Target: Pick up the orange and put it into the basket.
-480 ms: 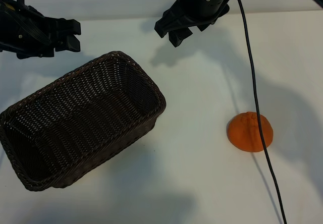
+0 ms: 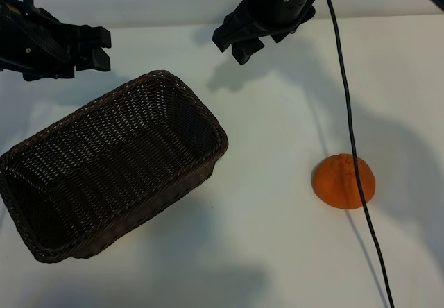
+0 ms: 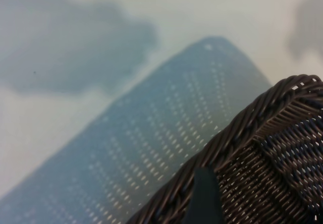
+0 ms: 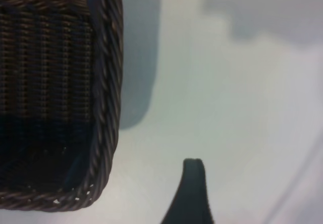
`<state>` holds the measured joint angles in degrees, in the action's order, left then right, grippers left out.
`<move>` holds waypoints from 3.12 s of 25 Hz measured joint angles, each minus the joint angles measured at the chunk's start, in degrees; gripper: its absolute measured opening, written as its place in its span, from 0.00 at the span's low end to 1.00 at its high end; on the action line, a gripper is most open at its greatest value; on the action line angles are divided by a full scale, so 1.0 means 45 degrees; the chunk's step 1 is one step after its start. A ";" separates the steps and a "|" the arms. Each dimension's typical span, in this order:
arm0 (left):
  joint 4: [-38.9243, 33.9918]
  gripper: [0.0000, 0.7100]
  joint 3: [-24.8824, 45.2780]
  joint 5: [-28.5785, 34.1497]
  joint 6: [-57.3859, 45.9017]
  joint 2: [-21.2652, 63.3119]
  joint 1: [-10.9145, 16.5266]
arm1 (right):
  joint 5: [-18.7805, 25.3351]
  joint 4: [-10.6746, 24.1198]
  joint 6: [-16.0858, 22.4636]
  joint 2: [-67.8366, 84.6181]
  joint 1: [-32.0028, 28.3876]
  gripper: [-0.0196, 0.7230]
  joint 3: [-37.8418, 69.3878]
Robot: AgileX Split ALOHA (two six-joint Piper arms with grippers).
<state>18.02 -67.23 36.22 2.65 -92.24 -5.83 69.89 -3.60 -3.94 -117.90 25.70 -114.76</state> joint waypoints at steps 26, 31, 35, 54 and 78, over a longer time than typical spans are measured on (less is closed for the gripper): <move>-0.1494 0.83 0.0000 0.2249 -0.1762 0.2475 0.0000 | 0.0000 0.0000 0.0000 0.0000 0.0000 0.83 0.0000; -0.2608 0.83 0.0687 0.2725 -0.3075 0.3908 0.0000 | 0.0000 0.0000 0.0000 0.0000 0.0000 0.83 0.0000; -0.3024 0.80 0.3099 0.2063 -0.4237 0.5222 0.0000 | 0.0000 0.0000 0.0000 0.0000 0.0000 0.83 0.0000; -0.6879 0.79 0.9140 0.1567 -1.1341 1.0730 0.0000 | 0.0000 -0.0024 0.0000 0.0000 0.0000 0.83 0.0000; -0.7876 0.78 1.0011 -0.5381 -1.3279 0.5015 0.0015 | 0.0000 -0.0037 -0.0241 0.0000 0.0000 0.83 0.0000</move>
<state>-17.42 -22.18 12.01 -57.10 -69.67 -5.76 69.89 -3.77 -5.03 -117.90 25.70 -114.76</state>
